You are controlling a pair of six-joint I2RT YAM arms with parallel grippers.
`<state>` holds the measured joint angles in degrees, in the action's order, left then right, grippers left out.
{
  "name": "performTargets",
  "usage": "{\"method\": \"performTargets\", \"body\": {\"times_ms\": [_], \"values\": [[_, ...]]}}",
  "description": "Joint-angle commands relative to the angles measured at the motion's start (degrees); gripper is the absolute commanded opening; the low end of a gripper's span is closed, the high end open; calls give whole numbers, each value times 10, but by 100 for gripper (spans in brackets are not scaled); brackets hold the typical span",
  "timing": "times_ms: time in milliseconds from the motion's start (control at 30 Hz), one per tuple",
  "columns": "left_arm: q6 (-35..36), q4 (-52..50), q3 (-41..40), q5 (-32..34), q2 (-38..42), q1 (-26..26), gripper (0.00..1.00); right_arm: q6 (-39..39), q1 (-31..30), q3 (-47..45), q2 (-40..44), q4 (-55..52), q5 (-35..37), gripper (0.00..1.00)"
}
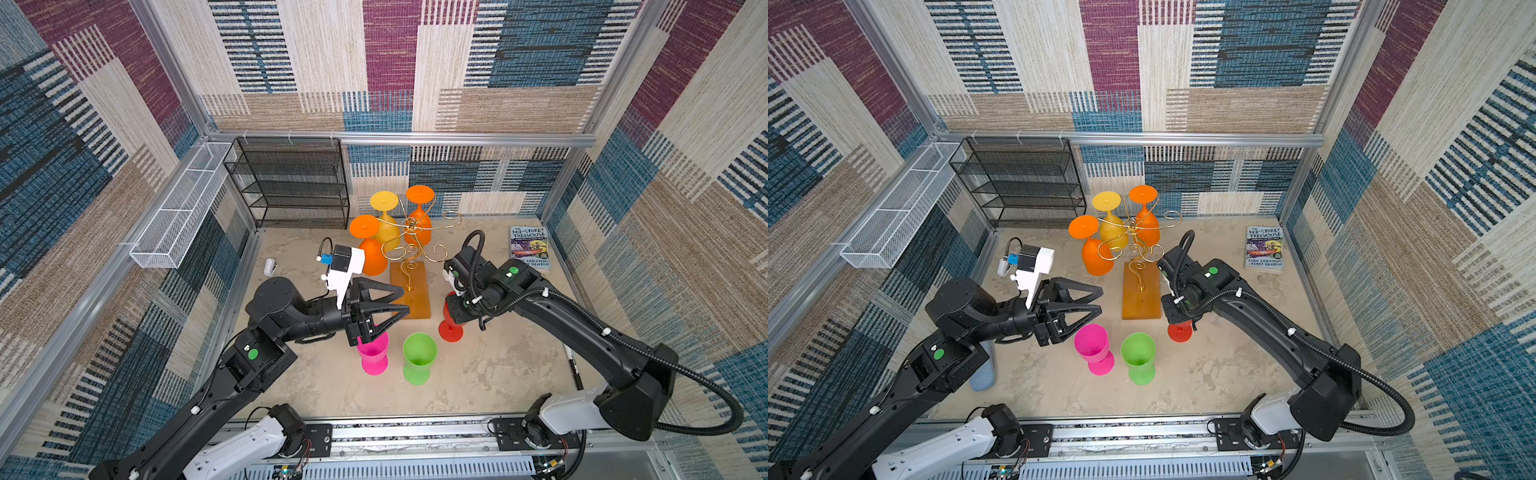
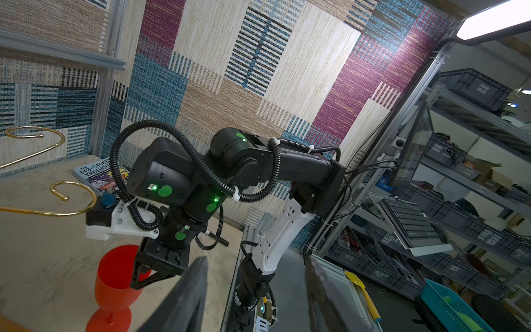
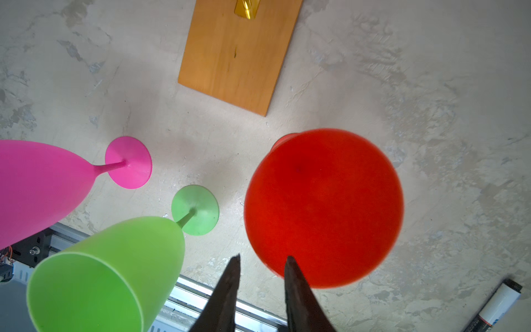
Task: Take the wine glass off the wine glass rack
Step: Place the wine glass at the center of the table.
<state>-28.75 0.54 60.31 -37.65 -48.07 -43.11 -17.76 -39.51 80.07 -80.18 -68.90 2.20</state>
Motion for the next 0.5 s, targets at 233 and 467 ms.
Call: {"method": "performTargets", "body": {"times_ms": [233, 467], "values": [[-2, 4, 2, 6, 0, 1, 57, -33, 0, -11, 83, 45, 23, 30], [9, -16, 11, 19, 3, 1, 57, -27, 0, -40, 156, 116, 5, 32]]}}
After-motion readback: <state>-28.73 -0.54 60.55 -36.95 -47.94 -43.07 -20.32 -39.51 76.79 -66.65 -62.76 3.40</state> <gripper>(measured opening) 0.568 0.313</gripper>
